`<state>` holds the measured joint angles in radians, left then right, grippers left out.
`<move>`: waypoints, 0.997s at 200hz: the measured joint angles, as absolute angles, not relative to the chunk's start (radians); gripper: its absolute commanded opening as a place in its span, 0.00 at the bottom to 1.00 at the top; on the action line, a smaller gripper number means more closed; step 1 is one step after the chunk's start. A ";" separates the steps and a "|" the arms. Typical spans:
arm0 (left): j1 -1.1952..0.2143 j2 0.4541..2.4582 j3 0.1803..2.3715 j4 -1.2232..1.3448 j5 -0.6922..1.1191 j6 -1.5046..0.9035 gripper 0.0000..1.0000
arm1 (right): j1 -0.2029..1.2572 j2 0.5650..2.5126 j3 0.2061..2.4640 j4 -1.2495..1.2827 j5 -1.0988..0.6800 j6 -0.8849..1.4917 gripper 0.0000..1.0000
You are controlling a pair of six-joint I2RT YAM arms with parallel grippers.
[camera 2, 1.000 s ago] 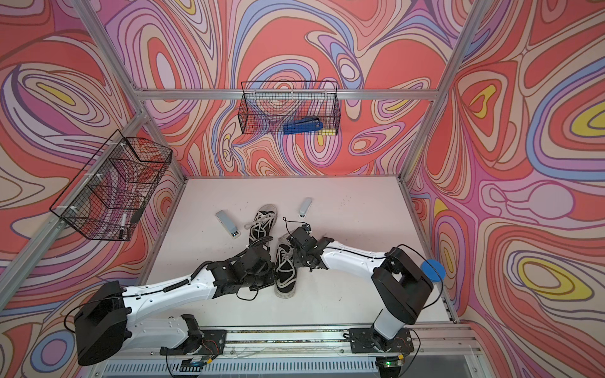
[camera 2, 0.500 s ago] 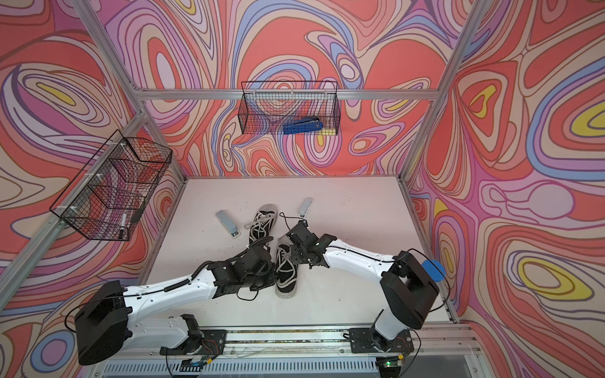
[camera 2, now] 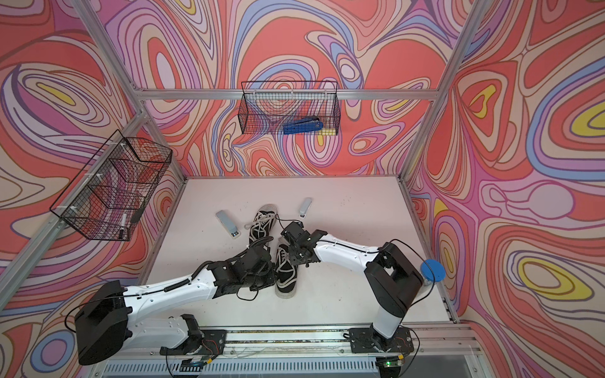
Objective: Remove the insole from the shoe
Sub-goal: Untie the shoelace on the shoe.
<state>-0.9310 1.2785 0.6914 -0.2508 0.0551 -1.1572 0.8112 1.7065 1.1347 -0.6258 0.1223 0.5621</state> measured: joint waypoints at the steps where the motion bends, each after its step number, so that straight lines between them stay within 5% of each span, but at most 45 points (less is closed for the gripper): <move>1: -0.931 1.279 0.691 -0.251 0.055 -1.157 0.00 | 0.811 1.707 1.135 -0.628 0.121 0.561 0.36; 122: -0.931 1.261 0.691 -0.288 0.051 -1.155 0.00 | 0.798 1.848 1.210 -0.779 0.350 0.514 0.17; 152: -0.931 1.240 0.691 -0.304 0.051 -1.155 0.00 | 0.744 1.841 1.214 -0.786 0.360 0.497 0.26; 199: -0.931 1.238 0.691 -0.311 0.051 -1.144 0.00 | 0.735 1.602 1.151 -0.707 0.111 0.610 0.47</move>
<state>-0.9306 1.2377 0.6910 -0.3107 0.0509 -1.1442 0.7349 1.6016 1.1515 -0.7071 0.1112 0.6102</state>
